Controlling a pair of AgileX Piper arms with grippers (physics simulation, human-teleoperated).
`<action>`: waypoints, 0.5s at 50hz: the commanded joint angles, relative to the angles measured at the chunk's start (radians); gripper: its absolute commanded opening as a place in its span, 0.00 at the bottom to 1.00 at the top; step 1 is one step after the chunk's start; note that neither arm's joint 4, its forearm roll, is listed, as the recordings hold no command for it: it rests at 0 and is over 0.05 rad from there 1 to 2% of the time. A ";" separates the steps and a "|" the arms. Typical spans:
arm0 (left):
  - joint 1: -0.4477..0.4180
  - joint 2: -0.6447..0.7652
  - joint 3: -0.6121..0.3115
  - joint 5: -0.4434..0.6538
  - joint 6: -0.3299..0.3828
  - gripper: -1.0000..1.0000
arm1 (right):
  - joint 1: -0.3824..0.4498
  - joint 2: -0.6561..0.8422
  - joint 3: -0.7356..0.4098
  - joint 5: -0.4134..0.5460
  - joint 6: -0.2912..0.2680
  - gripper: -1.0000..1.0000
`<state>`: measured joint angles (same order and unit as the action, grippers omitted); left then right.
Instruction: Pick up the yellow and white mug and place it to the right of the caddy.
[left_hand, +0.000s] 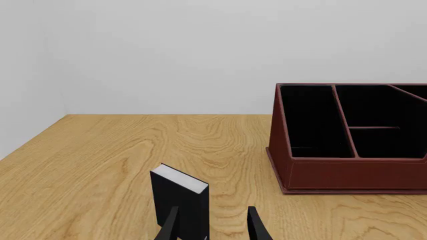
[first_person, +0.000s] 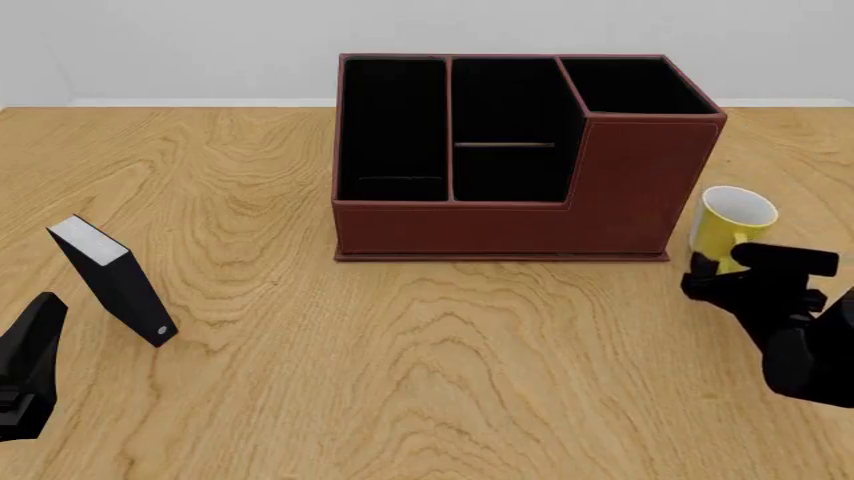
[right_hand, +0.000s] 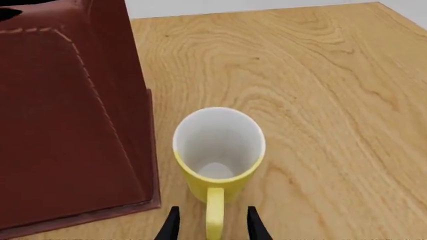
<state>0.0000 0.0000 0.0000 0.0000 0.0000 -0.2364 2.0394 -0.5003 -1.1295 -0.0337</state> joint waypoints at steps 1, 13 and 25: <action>0.000 0.000 0.000 0.000 0.000 1.00 | -0.003 0.019 -0.003 -0.001 0.004 1.00; 0.000 0.000 0.000 0.000 0.000 1.00 | 0.001 -0.047 0.052 -0.009 0.009 1.00; 0.000 0.000 0.000 0.000 0.000 1.00 | 0.005 -0.067 0.109 -0.049 0.006 1.00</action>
<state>0.0000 0.0000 0.0000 0.0000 0.0000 -0.2351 1.9979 -0.4335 -1.1562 -0.0251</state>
